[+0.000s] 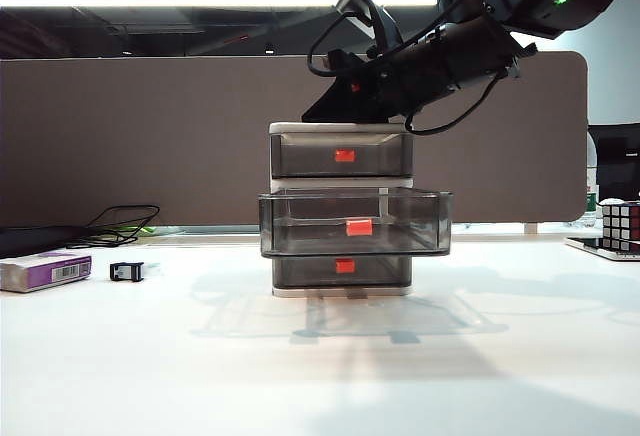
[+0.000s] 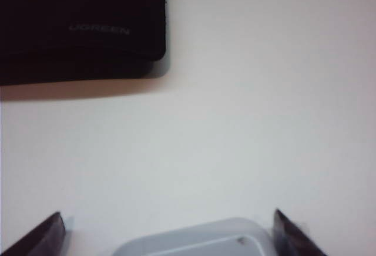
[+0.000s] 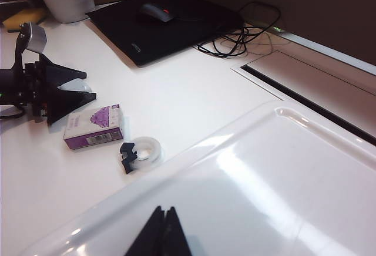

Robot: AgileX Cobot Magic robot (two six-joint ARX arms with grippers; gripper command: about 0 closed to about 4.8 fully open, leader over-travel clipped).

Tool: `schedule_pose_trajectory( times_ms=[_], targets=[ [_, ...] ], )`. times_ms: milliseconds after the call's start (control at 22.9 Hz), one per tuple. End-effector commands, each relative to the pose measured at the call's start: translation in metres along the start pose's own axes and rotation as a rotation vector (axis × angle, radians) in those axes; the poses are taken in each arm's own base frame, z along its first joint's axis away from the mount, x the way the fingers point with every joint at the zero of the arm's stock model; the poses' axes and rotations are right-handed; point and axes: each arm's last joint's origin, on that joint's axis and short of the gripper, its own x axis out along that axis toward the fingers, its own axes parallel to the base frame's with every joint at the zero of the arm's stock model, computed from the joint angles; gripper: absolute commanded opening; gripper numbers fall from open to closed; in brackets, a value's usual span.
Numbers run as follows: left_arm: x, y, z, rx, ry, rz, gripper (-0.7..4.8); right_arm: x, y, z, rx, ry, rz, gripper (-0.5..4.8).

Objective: Open the second layer of the drawer on the table, pick up the earphone case on the table and put it in, and finally close the drawer.

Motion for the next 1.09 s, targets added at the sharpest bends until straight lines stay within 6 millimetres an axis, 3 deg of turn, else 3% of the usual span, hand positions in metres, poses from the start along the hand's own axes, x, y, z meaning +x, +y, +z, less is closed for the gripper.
schedule_pose_trajectory(
  times_ms=[44, 131, 262, 437, 568, 830, 1092],
  targets=[
    [0.002, -0.003, -0.011, -0.021, 0.068, -0.012, 4.79, 0.004, 0.001, -0.035, 0.147, 0.186, -0.002, -0.05],
    [0.002, -0.004, -0.011, -0.022, 0.067, -0.017, 4.46, 0.004, 0.001, -0.035, 0.153, 0.186, -0.002, -0.05],
    [0.002, -0.005, -0.01, -0.023, 0.055, -0.064, 2.93, 0.004, 0.001, -0.035, 0.156, 0.186, -0.002, -0.05],
    [0.002, -0.005, -0.01, -0.023, 0.053, -0.072, 2.62, 0.004, 0.001, -0.034, 0.152, 0.179, -0.003, -0.05],
    [0.002, -0.005, -0.01, -0.022, 0.048, -0.073, 1.95, 0.004, 0.0, -0.033, 0.148, 0.173, -0.005, -0.05],
    [0.0, -0.003, 0.002, -0.064, -0.033, -0.055, 1.82, 0.004, 0.0, -0.032, 0.141, 0.161, -0.007, -0.05],
    [-0.015, -0.006, 0.025, -0.04, -0.105, -0.039, 1.82, 0.004, 0.0, -0.032, 0.141, 0.16, -0.007, -0.05]
  ],
)
